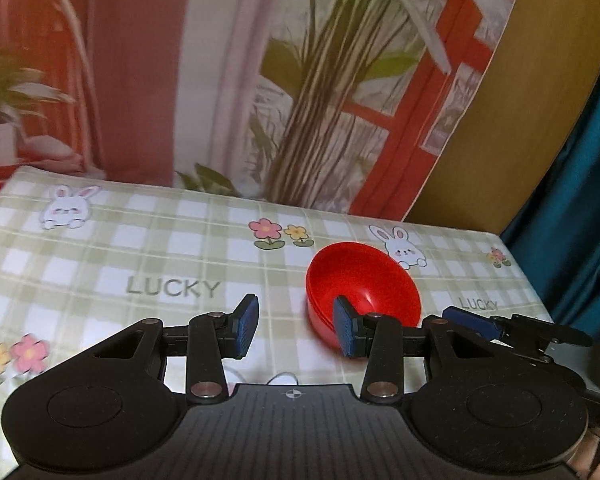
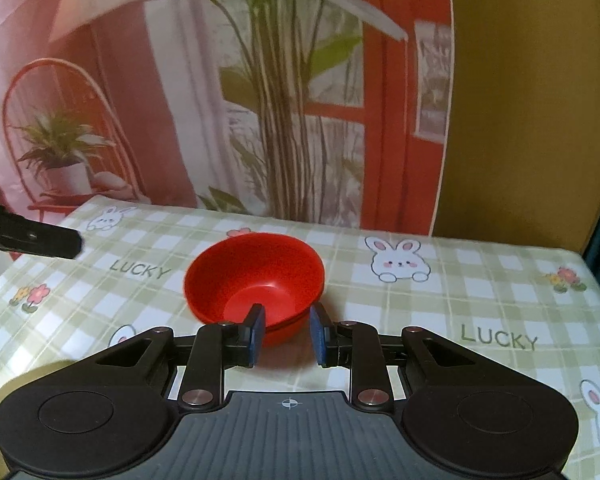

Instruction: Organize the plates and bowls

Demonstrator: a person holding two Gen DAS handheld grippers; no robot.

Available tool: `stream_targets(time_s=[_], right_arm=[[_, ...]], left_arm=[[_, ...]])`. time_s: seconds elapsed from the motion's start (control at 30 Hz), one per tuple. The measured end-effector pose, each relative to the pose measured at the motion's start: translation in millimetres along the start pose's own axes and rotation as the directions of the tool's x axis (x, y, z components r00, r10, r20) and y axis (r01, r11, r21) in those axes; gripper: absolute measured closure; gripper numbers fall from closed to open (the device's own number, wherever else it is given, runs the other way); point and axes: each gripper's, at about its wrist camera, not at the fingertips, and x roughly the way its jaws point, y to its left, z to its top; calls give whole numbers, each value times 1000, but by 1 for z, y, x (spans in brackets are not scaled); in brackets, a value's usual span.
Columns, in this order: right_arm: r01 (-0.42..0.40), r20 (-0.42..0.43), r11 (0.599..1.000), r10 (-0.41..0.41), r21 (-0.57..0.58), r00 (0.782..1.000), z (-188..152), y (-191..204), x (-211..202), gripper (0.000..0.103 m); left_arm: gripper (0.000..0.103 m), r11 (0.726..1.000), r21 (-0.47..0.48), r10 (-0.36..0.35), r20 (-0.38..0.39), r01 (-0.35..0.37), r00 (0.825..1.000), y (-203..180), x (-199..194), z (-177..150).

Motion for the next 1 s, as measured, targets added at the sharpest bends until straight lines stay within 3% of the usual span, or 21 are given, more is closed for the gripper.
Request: stream_targets(time_s=[0.27, 0.57, 0.6, 0.67, 0.73, 1.0], right_arm=[[-1, -58, 990, 9, 142, 998, 5, -19, 43, 79], [-15, -81, 977, 33, 215, 996, 2, -26, 63, 80], [-17, -81, 975, 35, 223, 996, 2, -27, 63, 81], [-16, -79, 971, 36, 239, 996, 1, -28, 64, 82], [-16, -78, 968, 36, 252, 996, 1, -29, 64, 84], [-23, -65, 954, 44, 299, 997, -2, -30, 58, 88]], left_arm=[[59, 1000, 6, -17, -81, 18, 997, -1, 55, 5], [60, 999, -5, -39, -141, 38, 989, -3, 82, 4], [62, 999, -10, -39, -147, 38, 988, -4, 84, 3], [79, 1000, -7, -30, -155, 29, 988, -5, 86, 1], [86, 999, 1, -33, -146, 33, 989, -6, 85, -1], [87, 999, 35, 0, -155, 5, 988, -10, 77, -4]])
